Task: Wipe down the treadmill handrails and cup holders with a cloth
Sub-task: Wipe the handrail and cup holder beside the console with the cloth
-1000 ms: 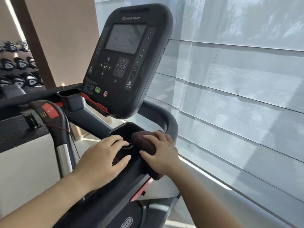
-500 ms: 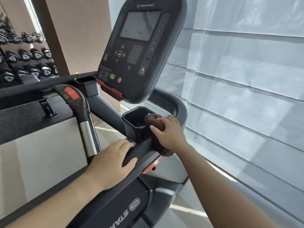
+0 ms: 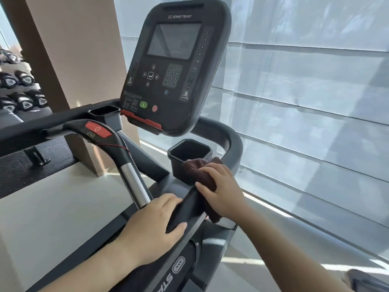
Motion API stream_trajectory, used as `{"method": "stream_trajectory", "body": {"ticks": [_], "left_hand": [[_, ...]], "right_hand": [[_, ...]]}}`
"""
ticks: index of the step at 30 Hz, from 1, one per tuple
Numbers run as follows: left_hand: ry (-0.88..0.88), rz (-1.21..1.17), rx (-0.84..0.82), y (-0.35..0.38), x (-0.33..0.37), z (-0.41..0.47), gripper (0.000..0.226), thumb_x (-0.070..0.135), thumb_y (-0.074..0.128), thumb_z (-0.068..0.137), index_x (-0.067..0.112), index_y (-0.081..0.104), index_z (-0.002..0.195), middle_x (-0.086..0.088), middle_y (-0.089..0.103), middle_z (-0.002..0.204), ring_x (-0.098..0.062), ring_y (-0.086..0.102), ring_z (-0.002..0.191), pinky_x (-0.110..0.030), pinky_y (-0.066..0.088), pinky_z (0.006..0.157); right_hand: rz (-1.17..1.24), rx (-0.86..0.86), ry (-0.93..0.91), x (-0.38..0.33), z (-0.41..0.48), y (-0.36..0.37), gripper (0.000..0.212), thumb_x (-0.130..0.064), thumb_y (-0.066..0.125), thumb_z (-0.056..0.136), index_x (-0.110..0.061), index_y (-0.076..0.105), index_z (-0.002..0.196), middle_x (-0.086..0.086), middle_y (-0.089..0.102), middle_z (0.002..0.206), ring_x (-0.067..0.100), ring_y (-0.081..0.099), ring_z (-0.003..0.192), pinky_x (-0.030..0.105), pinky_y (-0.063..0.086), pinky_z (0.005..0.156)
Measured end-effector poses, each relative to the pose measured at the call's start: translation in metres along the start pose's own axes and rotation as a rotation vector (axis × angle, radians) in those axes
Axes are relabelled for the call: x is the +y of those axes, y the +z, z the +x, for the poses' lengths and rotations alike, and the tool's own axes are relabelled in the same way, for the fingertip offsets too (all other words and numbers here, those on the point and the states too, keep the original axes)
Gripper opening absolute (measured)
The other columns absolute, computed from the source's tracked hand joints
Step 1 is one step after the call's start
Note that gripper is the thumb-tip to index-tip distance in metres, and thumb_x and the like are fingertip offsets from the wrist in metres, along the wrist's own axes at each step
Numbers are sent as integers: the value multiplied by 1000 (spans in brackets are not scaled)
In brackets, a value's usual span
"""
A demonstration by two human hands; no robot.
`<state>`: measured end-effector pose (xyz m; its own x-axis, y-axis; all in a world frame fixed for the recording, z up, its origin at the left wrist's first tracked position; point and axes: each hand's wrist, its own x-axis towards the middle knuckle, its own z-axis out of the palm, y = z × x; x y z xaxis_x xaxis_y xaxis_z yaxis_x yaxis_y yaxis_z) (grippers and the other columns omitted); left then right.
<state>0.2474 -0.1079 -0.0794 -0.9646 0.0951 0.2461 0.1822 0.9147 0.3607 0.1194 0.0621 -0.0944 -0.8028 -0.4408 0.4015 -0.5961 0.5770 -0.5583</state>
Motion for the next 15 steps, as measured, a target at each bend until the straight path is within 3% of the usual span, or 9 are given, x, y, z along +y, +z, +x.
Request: {"method": "stream_trajectory", "body": {"ticks": [2, 6, 11, 15], "left_hand": [[-10, -63, 10, 2, -2, -2, 49, 57, 41, 82, 38, 37, 126, 29, 39, 123, 6, 40, 111, -14, 37, 82], [30, -114, 3, 2, 0, -2, 49, 49, 45, 84, 32, 36, 129, 22, 40, 127, -1, 41, 114, -22, 41, 89], [114, -113, 5, 0, -8, 3, 46, 51, 43, 82, 34, 39, 124, 22, 42, 121, -2, 43, 111, -22, 43, 86], [168, -43, 56, -3, -26, 24, 51, 54, 43, 82, 34, 38, 129, 20, 41, 131, -2, 40, 119, -23, 41, 92]], "right_hand": [[-3, -2, -29, -10, -5, 7, 40, -57, 46, 83, -39, 53, 118, -14, 50, 128, 12, 37, 124, 34, 32, 106], [-28, -40, 133, -16, 25, -1, 35, -44, 60, 84, -27, 62, 115, -6, 55, 128, 17, 36, 126, 35, 28, 109], [-1, 125, 116, -27, -12, 13, 39, -47, 58, 81, -33, 58, 117, -14, 52, 127, 11, 40, 125, 32, 32, 108], [65, 159, 178, -26, -9, 13, 40, -43, 61, 84, -32, 58, 122, -13, 48, 134, 11, 37, 128, 31, 28, 110]]}}
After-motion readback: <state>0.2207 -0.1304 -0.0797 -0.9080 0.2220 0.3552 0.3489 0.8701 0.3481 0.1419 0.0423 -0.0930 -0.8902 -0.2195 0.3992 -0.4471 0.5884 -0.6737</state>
